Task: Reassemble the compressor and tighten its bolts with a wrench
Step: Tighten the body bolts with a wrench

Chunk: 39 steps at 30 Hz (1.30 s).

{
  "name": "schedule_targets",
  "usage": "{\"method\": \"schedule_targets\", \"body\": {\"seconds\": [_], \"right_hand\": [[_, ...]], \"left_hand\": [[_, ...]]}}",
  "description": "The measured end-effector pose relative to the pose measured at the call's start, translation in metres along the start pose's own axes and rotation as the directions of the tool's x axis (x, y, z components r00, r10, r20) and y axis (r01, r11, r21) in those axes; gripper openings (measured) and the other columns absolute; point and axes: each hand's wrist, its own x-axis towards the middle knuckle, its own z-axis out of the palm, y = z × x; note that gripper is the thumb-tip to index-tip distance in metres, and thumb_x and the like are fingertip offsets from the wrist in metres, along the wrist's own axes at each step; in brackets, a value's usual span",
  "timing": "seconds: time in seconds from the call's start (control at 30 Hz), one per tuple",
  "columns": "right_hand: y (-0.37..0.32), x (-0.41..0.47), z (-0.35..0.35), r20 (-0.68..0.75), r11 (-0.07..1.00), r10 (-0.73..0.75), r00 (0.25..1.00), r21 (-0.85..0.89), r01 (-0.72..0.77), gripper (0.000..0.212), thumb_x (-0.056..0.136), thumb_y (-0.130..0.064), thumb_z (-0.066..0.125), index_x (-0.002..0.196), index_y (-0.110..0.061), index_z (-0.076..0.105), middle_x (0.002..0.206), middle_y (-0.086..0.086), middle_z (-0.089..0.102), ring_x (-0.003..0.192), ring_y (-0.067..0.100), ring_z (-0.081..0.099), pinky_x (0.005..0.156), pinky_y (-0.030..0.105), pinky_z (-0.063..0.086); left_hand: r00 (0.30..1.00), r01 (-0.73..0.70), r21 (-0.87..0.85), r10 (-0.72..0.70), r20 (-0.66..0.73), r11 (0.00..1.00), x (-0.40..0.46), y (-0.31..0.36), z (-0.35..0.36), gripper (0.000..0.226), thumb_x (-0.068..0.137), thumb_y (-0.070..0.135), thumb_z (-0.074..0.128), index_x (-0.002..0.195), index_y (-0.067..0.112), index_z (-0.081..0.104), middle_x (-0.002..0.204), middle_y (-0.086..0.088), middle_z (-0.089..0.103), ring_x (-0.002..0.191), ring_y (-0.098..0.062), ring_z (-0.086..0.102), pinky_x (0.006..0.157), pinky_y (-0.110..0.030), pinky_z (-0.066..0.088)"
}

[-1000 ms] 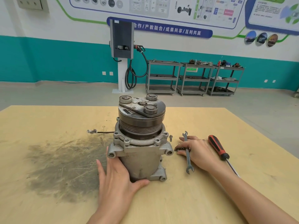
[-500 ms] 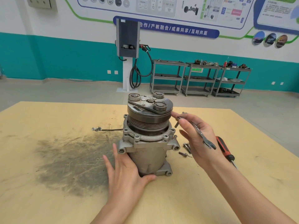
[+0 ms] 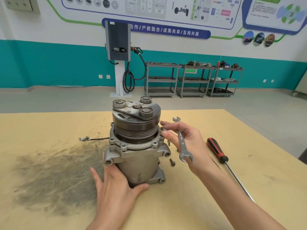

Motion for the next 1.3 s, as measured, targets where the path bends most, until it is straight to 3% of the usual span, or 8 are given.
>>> {"method": "schedule_targets", "body": {"seconds": [0.1, 0.23, 0.5, 0.7, 0.87, 1.07, 1.2, 1.3], "right_hand": [[-0.003, 0.003, -0.001, 0.016, 0.999, -0.002, 1.0, -0.053, 0.003, 0.012, 0.082, -0.013, 0.074, 0.093, -0.013, 0.072, 0.115, 0.002, 0.07, 0.116, 0.003, 0.061, 0.103, 0.032, 0.047], [-0.006, 0.001, -0.003, 0.048, 0.995, 0.0, 0.999, -0.098, 0.004, 0.012, 0.083, -0.009, 0.073, 0.09, -0.018, 0.072, 0.112, -0.002, 0.069, 0.115, 0.0, 0.06, 0.102, 0.029, 0.047], [-0.003, -0.004, 0.002, 0.029, 0.991, -0.008, 1.0, -0.133, 0.012, 0.009, 0.089, -0.012, 0.069, 0.093, -0.019, 0.072, 0.111, 0.0, 0.07, 0.113, 0.003, 0.062, 0.101, 0.03, 0.049], [0.005, -0.002, 0.007, -0.022, 0.995, 0.019, 1.0, -0.1, -0.021, 0.015, 0.082, -0.021, 0.078, 0.085, -0.025, 0.063, 0.122, 0.005, 0.066, 0.121, 0.009, 0.058, 0.105, 0.044, 0.045], [0.013, -0.006, 0.009, -0.022, 0.996, -0.025, 0.999, -0.091, 0.023, 0.015, 0.088, -0.026, 0.072, 0.102, -0.029, 0.07, 0.127, -0.004, 0.064, 0.124, 0.003, 0.054, 0.108, 0.039, 0.043], [0.015, -0.01, 0.014, -0.08, 0.998, -0.018, 0.997, 0.054, 0.022, 0.007, 0.086, -0.016, 0.073, 0.084, -0.019, 0.066, 0.122, -0.001, 0.067, 0.121, 0.001, 0.057, 0.101, 0.028, 0.046], [0.017, -0.011, 0.015, -0.104, 0.999, -0.03, 0.994, 0.037, 0.034, 0.015, 0.083, -0.026, 0.072, 0.094, -0.016, 0.067, 0.123, -0.002, 0.067, 0.122, 0.006, 0.058, 0.108, 0.039, 0.043], [0.017, -0.017, 0.016, -0.077, 0.991, -0.136, 0.988, -0.011, 0.135, 0.022, 0.092, -0.026, 0.061, 0.109, -0.014, 0.07, 0.109, -0.004, 0.073, 0.108, 0.008, 0.065, 0.093, 0.026, 0.051]], "left_hand": [[1.0, 0.009, -0.01, -0.009, 0.011, 1.0, -0.001, 0.003, -0.001, 0.129, 0.054, 0.068, 0.078, 0.144, 0.003, 0.012, 0.146, -0.011, 0.037, 0.143, -0.024, 0.03, 0.111, -0.037, -0.027], [1.0, 0.005, -0.019, -0.005, 0.015, 1.0, -0.001, 0.005, -0.003, 0.128, 0.053, 0.063, 0.082, 0.143, 0.005, 0.013, 0.145, -0.011, 0.038, 0.142, -0.027, 0.033, 0.114, -0.041, -0.021], [0.999, 0.019, -0.002, -0.019, 0.045, 1.0, 0.0, 0.003, 0.0, 0.119, 0.053, 0.062, 0.082, 0.136, 0.005, 0.018, 0.137, -0.016, 0.044, 0.137, -0.032, 0.04, 0.117, -0.047, -0.014], [0.999, 0.047, -0.066, -0.046, 0.027, 0.997, 0.004, 0.004, 0.002, 0.12, 0.051, 0.06, 0.085, 0.135, 0.023, 0.008, 0.142, -0.015, 0.044, 0.14, -0.028, 0.035, 0.117, -0.041, -0.015], [0.999, 0.042, -0.047, -0.042, 0.001, 0.998, 0.005, 0.004, 0.005, 0.119, 0.047, 0.058, 0.087, 0.132, 0.027, 0.008, 0.142, -0.021, 0.043, 0.14, -0.032, 0.033, 0.12, -0.051, -0.005], [0.998, 0.038, -0.069, -0.04, -0.038, 0.997, 0.002, 0.003, 0.007, 0.101, 0.045, 0.057, 0.088, 0.114, 0.028, 0.019, 0.123, -0.023, 0.056, 0.131, -0.04, 0.038, 0.119, -0.055, 0.001], [0.998, 0.005, -0.066, -0.009, -0.064, 0.998, 0.001, 0.001, 0.006, 0.104, 0.047, 0.06, 0.086, 0.12, 0.027, 0.018, 0.128, -0.018, 0.054, 0.132, -0.022, 0.028, 0.119, -0.053, -0.001], [0.996, -0.022, -0.087, 0.015, -0.087, 0.996, -0.001, 0.002, 0.005, 0.109, 0.048, 0.059, 0.087, 0.125, 0.032, 0.015, 0.135, -0.015, 0.05, 0.13, -0.017, 0.017, 0.117, -0.05, -0.003]]}}
